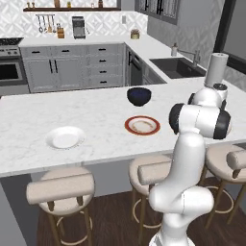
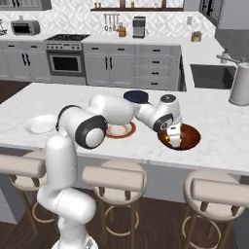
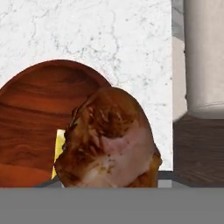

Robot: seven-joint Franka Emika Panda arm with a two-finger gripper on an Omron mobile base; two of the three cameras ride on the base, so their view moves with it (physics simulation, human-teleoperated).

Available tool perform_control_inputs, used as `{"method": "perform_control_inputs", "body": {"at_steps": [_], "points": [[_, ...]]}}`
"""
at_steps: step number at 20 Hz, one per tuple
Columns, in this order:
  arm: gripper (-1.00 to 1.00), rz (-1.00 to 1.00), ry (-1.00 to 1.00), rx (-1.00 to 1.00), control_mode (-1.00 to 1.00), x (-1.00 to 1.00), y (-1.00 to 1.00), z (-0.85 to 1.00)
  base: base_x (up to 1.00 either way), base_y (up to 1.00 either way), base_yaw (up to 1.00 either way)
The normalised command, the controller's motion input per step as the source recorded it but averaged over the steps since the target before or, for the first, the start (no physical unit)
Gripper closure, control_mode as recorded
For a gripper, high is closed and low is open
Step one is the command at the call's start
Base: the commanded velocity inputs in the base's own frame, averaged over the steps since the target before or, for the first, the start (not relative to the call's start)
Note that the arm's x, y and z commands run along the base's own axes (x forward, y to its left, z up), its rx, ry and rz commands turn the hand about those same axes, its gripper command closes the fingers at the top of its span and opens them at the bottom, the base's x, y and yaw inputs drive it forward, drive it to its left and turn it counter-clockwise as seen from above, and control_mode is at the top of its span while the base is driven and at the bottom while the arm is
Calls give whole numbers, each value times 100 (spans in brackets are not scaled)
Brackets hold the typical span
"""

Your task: Pick the chicken drumstick and lemon wedge from their plates and place them in the bowl. Then put the bowl in the fridge.

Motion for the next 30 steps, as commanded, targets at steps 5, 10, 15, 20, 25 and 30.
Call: {"method": "perform_control_inputs", "body": {"at_steps": [5, 10, 15, 20, 25, 30], "points": [[100, 0, 0, 0, 100, 0, 0, 0, 34, -53, 10], [100, 0, 0, 0, 100, 0, 0, 0, 66, -25, 30], [100, 0, 0, 0, 100, 0, 0, 0, 17, -42, 48], [100, 11, -2, 0, -100, -8, 15, -1, 0, 0, 0], [100, -2, 3, 2, -100, -40, 18, -28, 0, 0, 0], [100, 0, 0, 1, -100, 0, 2, -40, 0, 0, 0]]}}
